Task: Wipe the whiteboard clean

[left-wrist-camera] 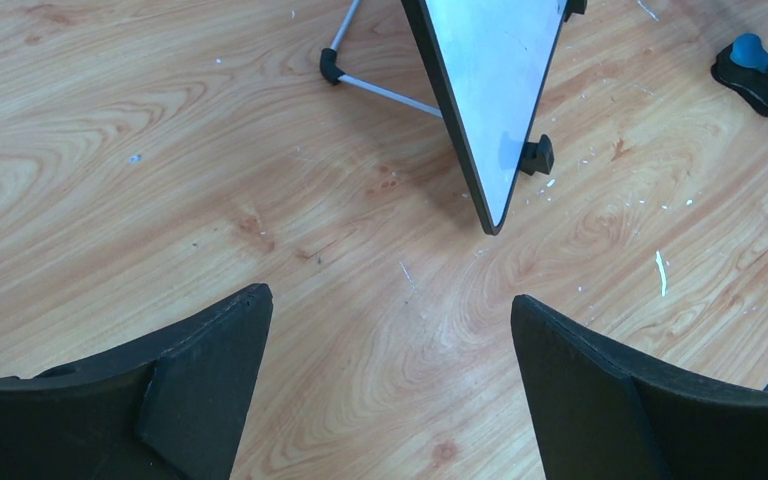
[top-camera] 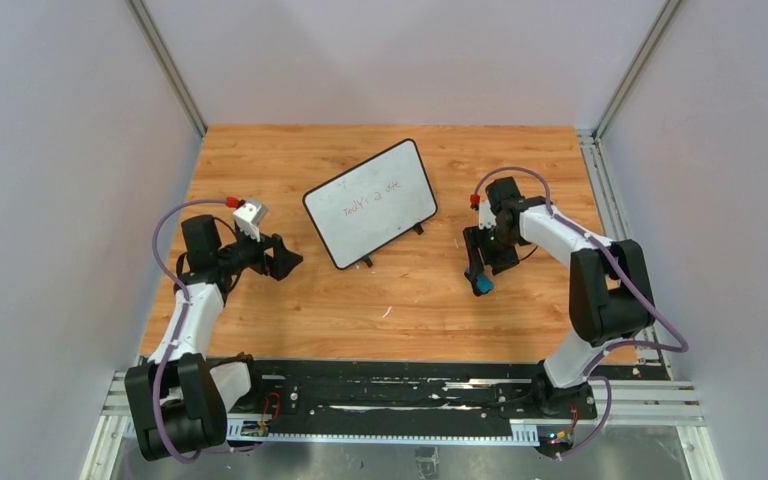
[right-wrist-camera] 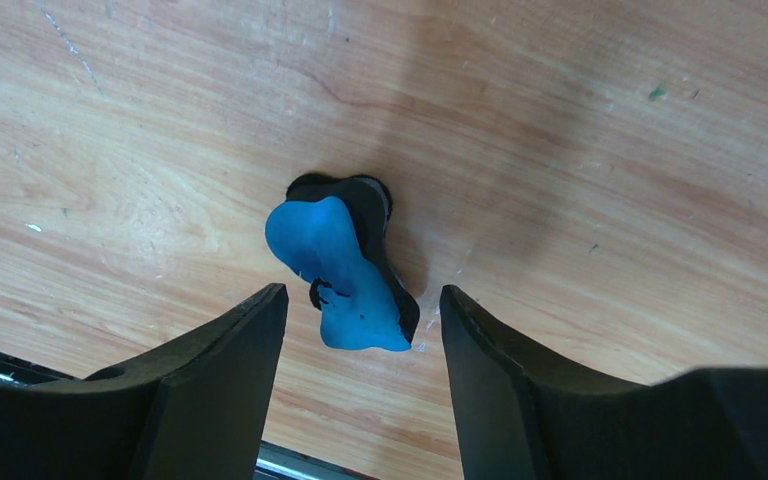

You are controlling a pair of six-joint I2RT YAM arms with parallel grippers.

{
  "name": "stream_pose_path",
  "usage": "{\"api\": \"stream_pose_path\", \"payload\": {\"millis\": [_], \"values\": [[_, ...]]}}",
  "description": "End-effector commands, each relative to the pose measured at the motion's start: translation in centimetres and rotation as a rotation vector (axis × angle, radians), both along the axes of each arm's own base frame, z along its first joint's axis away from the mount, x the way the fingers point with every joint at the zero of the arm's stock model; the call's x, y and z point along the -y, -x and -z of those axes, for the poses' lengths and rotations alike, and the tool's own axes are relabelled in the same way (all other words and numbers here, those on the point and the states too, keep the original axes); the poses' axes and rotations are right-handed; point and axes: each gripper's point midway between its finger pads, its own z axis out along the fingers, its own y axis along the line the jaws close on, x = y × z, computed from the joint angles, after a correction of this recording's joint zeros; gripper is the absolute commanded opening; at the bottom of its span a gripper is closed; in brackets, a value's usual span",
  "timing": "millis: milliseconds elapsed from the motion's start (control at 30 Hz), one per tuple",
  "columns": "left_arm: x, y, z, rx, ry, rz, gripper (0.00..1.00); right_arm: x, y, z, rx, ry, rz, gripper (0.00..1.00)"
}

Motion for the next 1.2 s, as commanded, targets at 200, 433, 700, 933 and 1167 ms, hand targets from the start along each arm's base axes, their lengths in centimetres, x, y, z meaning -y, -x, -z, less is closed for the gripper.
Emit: {"api": "stream_pose_path", "payload": {"millis": [200, 433, 700, 933, 1167], "values": [[-0.3, -1.0, -0.9, 0.029, 0.006, -0.005, 0.93, -0.2, -0.9, 0.3, 0.003, 0.027, -0.020, 0.50], [-0.4, -1.2, -0.9, 0.030, 0.006, -0.017, 0.93, -0.4, -0.3, 0.0, 0.006, 0.010, -0.016, 0.49], [-0.5, -1.2, -0.9, 0.029, 0.004, -0.025, 0.93, -1.0, 0.7, 0.2, 0.000, 0.011, -0.028, 0.51], [-0.5, -1.0, -0.9, 0.030, -0.001, -0.025, 0.92, -0.8, 1.2, 0.9, -0.010, 0.017, -0.023, 0.51], [-0.5, -1.0, -0.9, 0.026, 0.001, -0.025, 0.92, -0.7, 1.2, 1.2, -0.013, 0.020, -0.026, 0.41]]}}
